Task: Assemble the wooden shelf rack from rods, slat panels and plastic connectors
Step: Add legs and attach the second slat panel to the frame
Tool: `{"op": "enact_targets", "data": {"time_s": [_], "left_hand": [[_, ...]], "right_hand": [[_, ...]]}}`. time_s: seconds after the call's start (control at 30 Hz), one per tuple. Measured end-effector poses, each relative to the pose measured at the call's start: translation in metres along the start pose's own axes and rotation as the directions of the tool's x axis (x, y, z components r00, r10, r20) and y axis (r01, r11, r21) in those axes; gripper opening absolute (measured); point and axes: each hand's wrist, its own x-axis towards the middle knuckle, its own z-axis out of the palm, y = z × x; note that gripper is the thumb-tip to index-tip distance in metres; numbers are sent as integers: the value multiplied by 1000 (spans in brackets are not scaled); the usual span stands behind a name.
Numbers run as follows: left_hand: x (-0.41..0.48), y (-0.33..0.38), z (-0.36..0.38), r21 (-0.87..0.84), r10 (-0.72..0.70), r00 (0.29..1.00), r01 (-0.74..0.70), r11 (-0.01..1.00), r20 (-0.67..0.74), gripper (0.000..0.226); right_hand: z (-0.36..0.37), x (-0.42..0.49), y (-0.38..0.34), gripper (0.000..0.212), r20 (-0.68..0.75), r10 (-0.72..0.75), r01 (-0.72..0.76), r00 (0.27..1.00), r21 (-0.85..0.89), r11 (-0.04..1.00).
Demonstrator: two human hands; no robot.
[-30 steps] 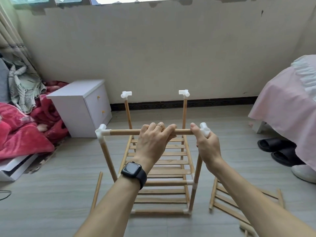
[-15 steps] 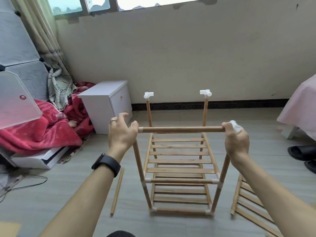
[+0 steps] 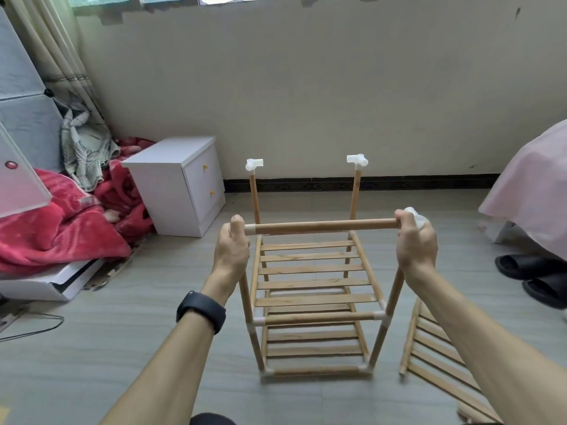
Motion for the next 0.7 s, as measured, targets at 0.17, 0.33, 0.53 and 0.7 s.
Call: {"op": "enact_targets", "data": {"time_s": [0.17,0.33,0.53,0.7], "left_hand": [[-26,9,16,-8,1,994,0,1000,106,51],[-52,14,38,109,-57,928,18,994,368,87],[-43,22,21,337,113,935,-231,913,336,87],[17,43,-5,659,226,965,-257,707,135,34]], "right_hand": [[6,3,-9,84,-35,321,-323,946,-153,934],[24,-39,-36,117,322,317,-296,892,-113,948],[34,-90,-72,117,400,25,-6,916,-49,999],[35,-111,-64,70,488,-76,333,870,-466,819]]}}
